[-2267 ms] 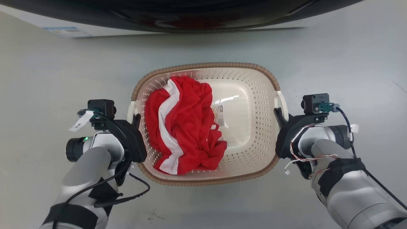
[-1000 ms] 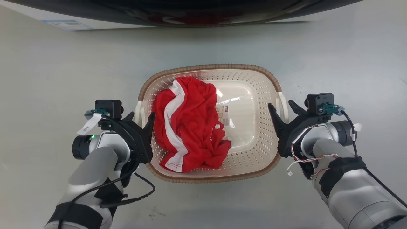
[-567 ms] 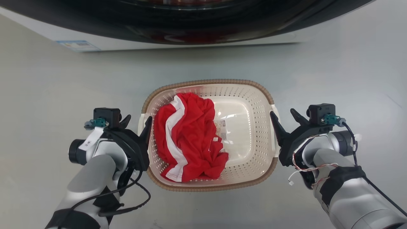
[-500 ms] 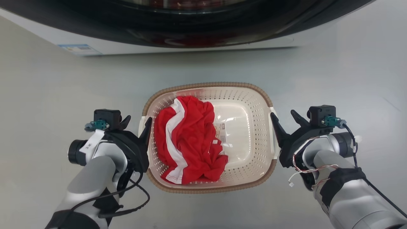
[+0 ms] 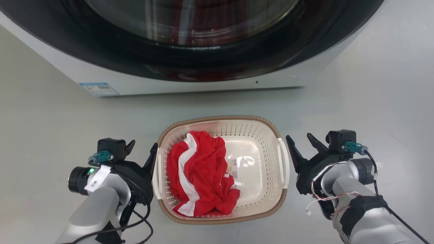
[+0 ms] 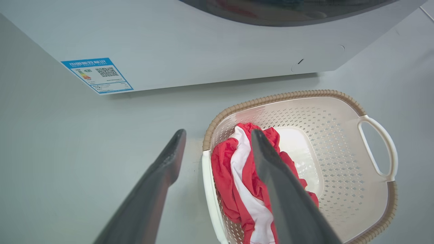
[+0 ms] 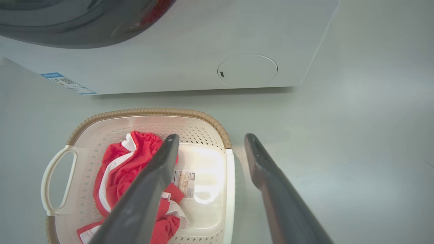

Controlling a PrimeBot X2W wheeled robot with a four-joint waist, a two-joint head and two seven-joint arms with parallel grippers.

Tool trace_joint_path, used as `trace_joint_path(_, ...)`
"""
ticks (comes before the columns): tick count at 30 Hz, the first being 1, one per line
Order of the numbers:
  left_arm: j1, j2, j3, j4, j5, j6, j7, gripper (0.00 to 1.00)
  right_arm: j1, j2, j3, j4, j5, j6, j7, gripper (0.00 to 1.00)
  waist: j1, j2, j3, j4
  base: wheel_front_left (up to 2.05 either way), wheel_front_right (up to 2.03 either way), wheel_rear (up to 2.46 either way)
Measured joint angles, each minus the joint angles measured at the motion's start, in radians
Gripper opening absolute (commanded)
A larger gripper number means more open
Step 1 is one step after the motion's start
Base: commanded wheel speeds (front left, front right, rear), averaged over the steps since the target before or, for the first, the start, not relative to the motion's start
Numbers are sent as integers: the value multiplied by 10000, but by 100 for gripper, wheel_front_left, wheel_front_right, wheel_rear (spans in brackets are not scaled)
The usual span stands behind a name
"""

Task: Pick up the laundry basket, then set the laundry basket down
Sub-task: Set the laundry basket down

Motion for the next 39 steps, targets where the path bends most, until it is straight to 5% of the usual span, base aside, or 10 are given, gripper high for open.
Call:
trace_joint_path(17, 1169, 408, 627, -1789, 219, 583, -65, 100, 1224, -564, -840, -1712, 169, -119, -10, 100, -1, -1, -1832, -97, 0, 0, 0)
trace_joint_path(39, 4023, 1453, 1618, -7016, 1695, 2213, -65, 100, 3481, -1361, -1831, -5835, -1024, -1532, -10, 100, 0, 0, -3515, -84, 0, 0, 0)
